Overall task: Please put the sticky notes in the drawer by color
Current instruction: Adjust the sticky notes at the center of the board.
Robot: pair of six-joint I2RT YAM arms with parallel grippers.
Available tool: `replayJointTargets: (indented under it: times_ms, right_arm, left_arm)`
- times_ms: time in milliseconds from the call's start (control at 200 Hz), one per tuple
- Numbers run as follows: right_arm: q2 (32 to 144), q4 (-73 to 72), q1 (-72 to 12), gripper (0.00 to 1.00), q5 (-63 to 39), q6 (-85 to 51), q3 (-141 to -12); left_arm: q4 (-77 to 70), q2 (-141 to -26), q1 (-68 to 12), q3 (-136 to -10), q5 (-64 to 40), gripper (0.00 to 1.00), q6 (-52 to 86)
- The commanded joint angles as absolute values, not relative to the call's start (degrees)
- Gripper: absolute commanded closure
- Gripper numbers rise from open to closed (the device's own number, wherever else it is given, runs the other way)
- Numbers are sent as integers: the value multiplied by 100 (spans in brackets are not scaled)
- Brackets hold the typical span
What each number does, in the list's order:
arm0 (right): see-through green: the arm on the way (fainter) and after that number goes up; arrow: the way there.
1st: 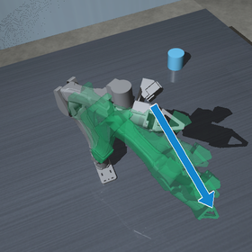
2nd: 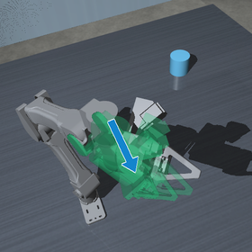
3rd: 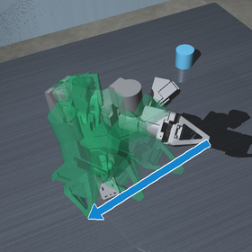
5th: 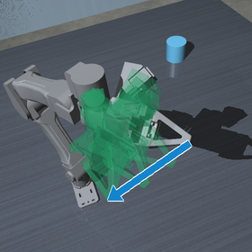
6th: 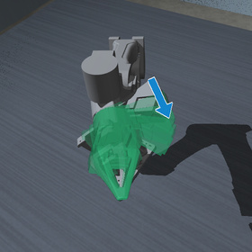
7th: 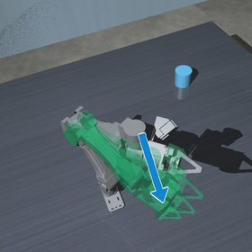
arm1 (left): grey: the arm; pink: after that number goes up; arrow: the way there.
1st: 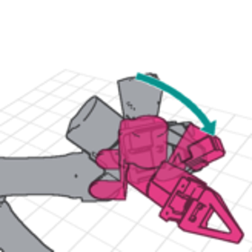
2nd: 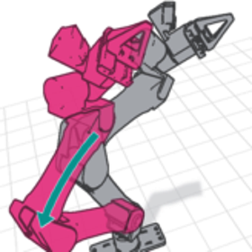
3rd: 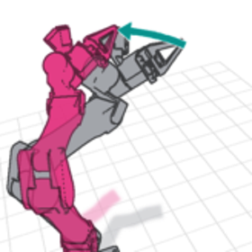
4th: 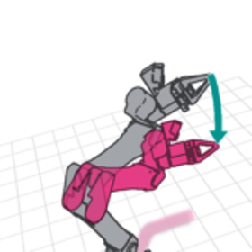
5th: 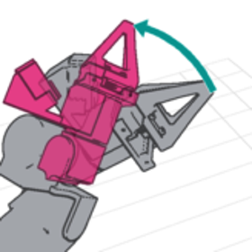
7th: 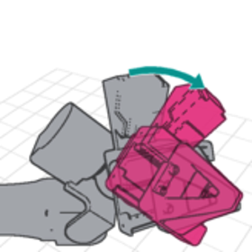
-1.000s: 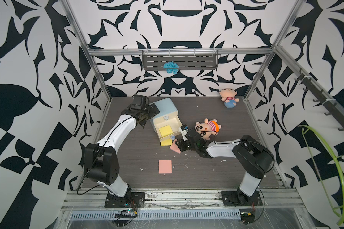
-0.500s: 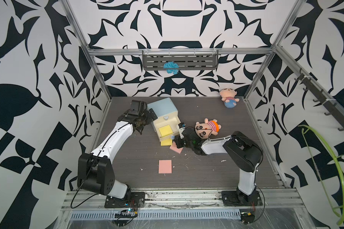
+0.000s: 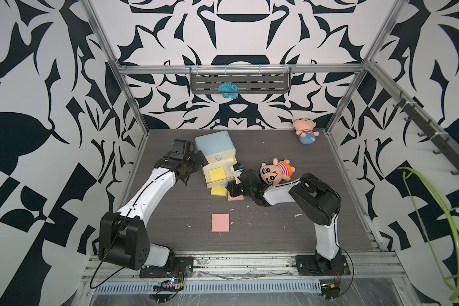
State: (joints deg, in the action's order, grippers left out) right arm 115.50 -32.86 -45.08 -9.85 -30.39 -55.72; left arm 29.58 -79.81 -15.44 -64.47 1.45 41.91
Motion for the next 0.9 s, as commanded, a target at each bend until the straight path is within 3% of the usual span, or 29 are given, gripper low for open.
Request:
replayJointTargets:
  times_ms: [0,190,395,685,895]
  right_arm:
    - [11648,-3514,-4713,83,-1398,-3289,-5771]
    - [11466,-3564,-4884,84,-1393,-3458,-5525]
    - [10660,-3236,-4813,84,-560,-3362,-4785]
    - [10091,-2616,-4328,85,32,-3349,-4285]
    - [9580,-2367,-4132,84,124,-3156,-4236]
  left_arm:
    - [3172,-7661,-1504,-6213,409,1,4065]
    - [3237,-7078,-1468,-5823,669,1,3823]
    - [3052,-6456,-1627,-5185,808,2,3566]
    - [2568,-6081,-3717,-4097,1845,1,3334]
    - [1894,-7029,-4533,-3899,1963,1,2711]
